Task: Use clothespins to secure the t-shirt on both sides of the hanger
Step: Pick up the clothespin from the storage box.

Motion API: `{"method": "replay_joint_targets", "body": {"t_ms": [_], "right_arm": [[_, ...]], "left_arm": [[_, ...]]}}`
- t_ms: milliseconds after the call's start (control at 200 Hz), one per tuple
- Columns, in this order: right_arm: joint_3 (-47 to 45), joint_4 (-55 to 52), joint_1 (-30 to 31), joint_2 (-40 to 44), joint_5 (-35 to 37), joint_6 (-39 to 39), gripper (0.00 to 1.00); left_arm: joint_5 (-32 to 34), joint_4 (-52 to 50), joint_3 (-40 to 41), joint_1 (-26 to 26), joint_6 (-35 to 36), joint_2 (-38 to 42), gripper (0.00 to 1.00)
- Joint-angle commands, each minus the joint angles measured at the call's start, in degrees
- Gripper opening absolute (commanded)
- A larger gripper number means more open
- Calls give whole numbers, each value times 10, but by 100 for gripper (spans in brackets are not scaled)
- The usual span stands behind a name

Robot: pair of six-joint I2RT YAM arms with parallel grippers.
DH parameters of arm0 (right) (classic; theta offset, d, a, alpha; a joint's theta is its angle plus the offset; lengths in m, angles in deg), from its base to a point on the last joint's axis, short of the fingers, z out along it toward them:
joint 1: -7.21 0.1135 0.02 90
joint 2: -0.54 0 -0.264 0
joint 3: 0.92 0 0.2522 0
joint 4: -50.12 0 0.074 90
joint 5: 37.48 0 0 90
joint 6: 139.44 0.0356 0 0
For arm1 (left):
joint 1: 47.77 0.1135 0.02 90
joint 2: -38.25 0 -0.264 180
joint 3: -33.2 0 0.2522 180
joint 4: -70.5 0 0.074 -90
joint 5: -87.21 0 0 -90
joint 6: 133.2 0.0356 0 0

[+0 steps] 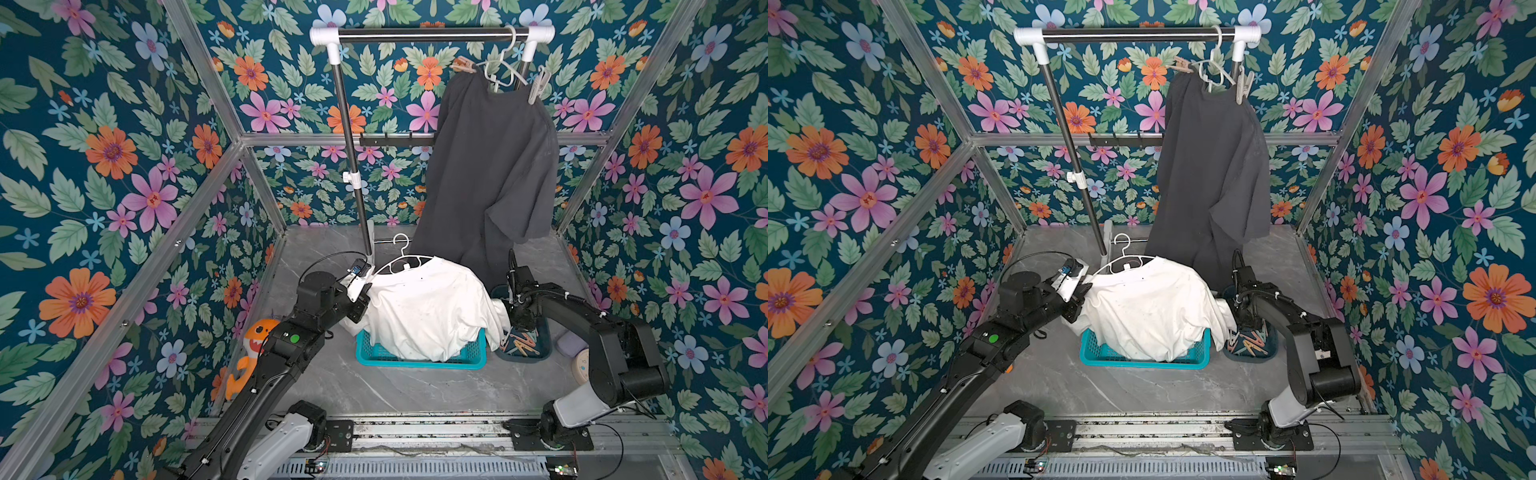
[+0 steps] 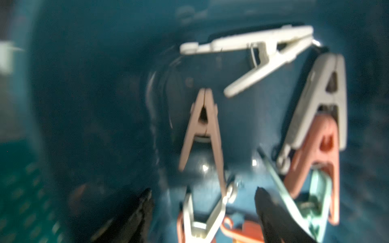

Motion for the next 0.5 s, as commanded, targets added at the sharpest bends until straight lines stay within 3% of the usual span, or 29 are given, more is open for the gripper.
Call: {"method": "replay_joint_targets", "body": {"t_ms": [0, 225, 495], "right_arm": [[9, 9, 5, -15, 24, 13, 77], [25, -7, 9, -32, 73, -5, 70], [21, -40, 8, -25, 144, -31, 70]], "left_arm": [[-18, 24, 3, 0, 15, 7, 0], [-2, 21, 5, 0, 22, 21, 0], [2, 16, -5, 0, 20, 12, 0]]}}
